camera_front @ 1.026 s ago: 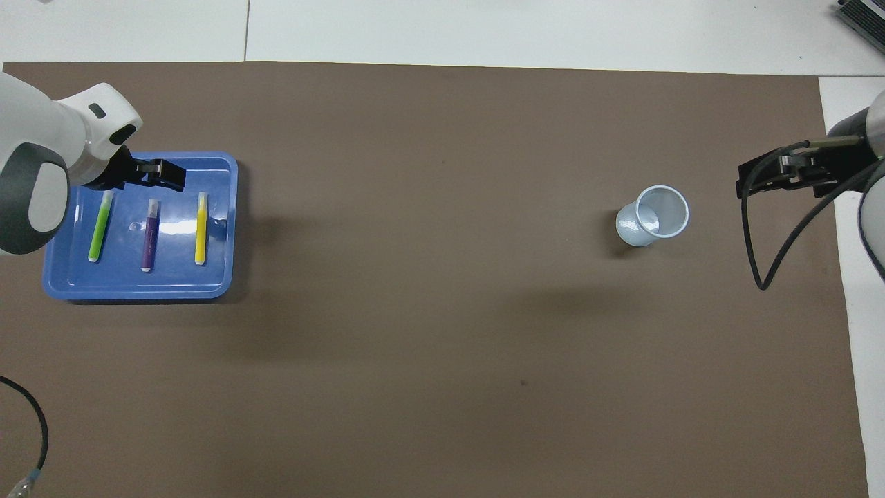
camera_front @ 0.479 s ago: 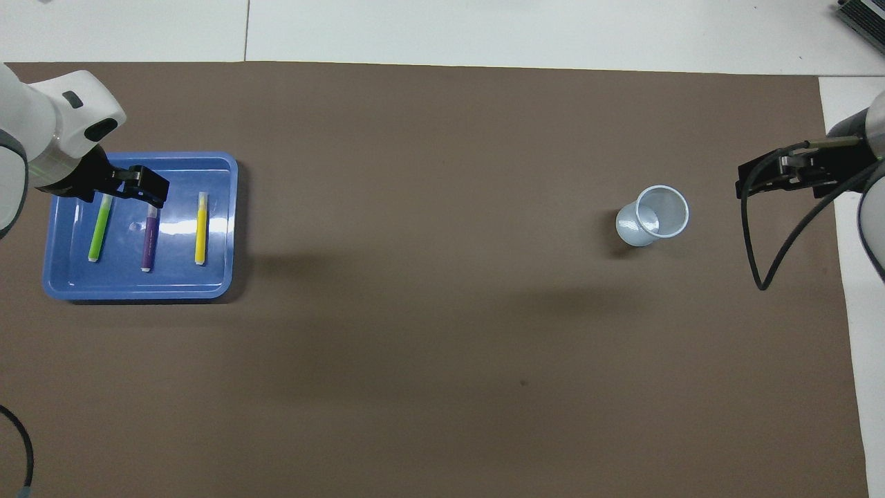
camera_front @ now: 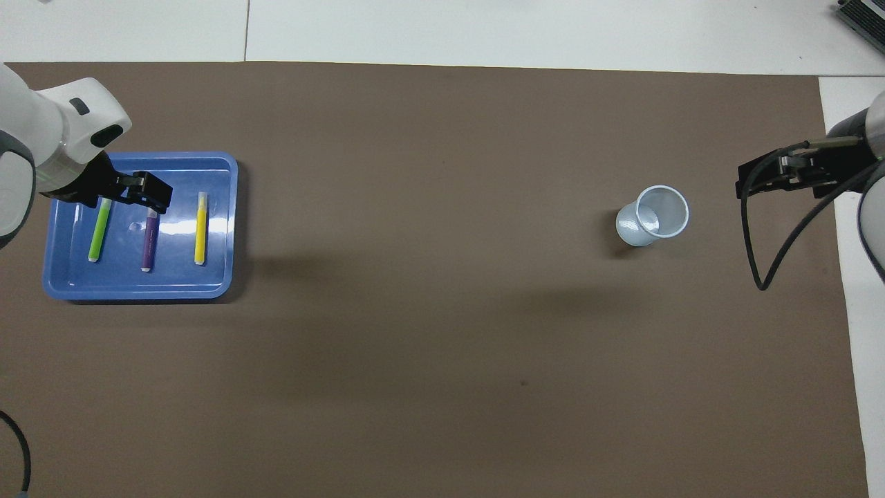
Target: Right arm passes pens to left for tray arrangement
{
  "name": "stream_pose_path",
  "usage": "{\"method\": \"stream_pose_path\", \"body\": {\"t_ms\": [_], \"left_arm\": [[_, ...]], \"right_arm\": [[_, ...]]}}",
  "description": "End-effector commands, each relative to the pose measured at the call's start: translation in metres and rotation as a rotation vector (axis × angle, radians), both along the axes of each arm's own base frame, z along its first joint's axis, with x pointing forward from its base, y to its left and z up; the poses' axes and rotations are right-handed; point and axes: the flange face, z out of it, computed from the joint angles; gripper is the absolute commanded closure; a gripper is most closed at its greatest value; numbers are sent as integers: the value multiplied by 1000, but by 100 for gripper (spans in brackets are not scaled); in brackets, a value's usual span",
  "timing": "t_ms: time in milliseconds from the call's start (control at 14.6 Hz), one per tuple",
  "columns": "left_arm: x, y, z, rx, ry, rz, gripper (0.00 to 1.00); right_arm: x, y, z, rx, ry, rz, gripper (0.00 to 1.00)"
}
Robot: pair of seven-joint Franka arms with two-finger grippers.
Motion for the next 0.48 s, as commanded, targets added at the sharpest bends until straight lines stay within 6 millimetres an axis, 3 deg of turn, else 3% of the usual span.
{"method": "stream_pose_path", "body": {"t_ms": [0,411], "left_arm": [[-20,-12,20,47,-15,-9,0],[-19,1,20,48,-14,14,0]], "right_arm": [[-8,-1,2,15,2,7,0],[-8,-2,2,15,2,5,0]]}}
